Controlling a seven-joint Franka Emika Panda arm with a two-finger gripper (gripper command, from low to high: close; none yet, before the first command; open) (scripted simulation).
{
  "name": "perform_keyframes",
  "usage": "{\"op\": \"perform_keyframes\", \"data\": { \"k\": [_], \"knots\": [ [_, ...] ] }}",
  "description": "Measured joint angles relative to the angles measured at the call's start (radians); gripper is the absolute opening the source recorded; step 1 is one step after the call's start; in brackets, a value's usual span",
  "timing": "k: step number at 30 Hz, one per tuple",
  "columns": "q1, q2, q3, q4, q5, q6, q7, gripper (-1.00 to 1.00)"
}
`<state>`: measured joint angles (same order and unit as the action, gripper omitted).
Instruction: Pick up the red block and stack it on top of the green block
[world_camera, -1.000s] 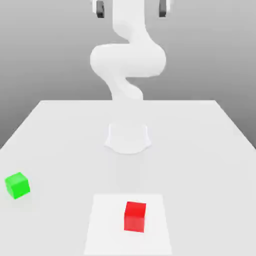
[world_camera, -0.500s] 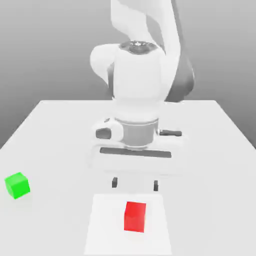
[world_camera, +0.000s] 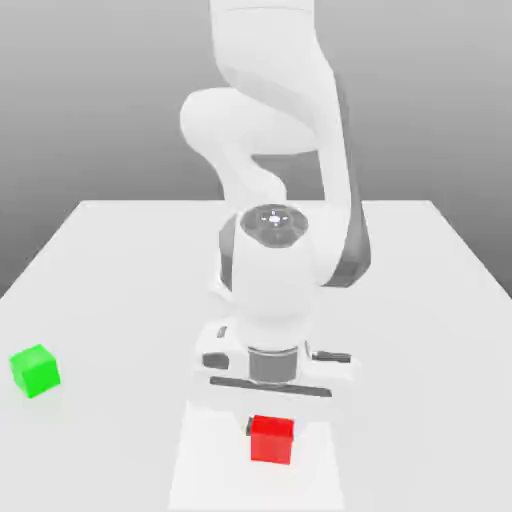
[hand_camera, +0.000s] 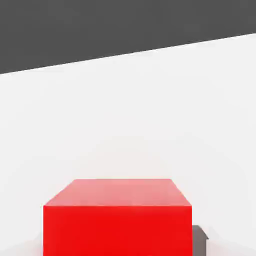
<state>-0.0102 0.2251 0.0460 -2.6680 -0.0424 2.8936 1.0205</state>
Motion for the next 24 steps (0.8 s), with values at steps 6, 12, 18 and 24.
{"op": "perform_keyframes", "data": {
  "k": [6, 12, 18, 24],
  "knots": [
    [-0.090, -0.158, -0.038, -0.015, 0.033, -0.144, 0.040, -1.00],
    [-0.348, -0.189, -0.175, 0.012, 0.038, -0.200, 0.266, -1.00],
    [-0.615, -0.213, -0.294, 0.039, 0.047, -0.251, 0.493, -1.00],
    [-0.667, -0.038, -0.237, 0.053, 0.149, -0.095, 0.456, 1.00]
  ]
}}
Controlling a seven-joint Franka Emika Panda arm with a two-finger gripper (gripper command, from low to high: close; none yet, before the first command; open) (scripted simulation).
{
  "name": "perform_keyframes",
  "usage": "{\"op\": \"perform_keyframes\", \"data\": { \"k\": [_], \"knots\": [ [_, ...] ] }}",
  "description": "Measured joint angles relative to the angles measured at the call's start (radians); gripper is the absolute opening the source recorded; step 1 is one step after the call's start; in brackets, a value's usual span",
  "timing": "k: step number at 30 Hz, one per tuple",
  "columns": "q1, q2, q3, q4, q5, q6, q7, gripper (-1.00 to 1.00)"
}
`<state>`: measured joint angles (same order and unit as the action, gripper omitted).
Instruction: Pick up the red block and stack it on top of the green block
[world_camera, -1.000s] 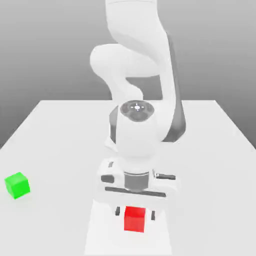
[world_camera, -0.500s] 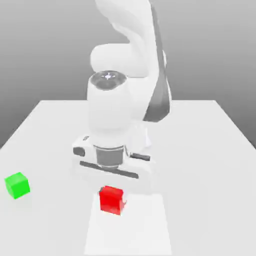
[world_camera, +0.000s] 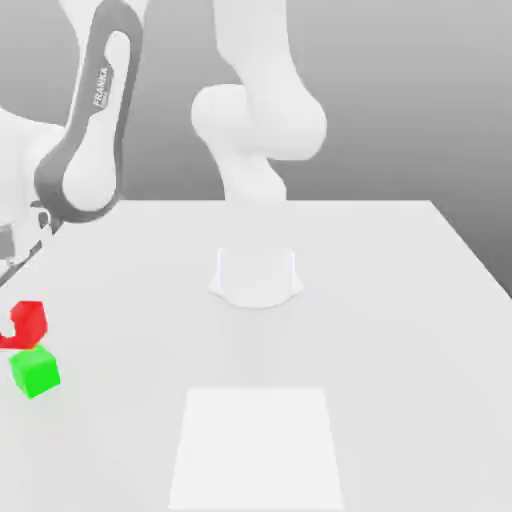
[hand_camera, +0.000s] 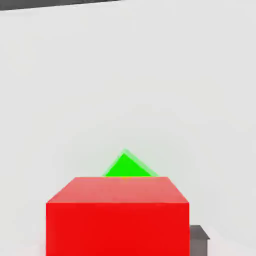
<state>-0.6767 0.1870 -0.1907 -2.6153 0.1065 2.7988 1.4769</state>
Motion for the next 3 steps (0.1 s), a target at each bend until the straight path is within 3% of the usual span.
{"op": "perform_keyframes", "data": {
  "k": [3],
  "knots": [
    [0.000, 0.000, 0.000, 0.000, 0.000, 0.000, 0.000, 1.00]
  ]
}}
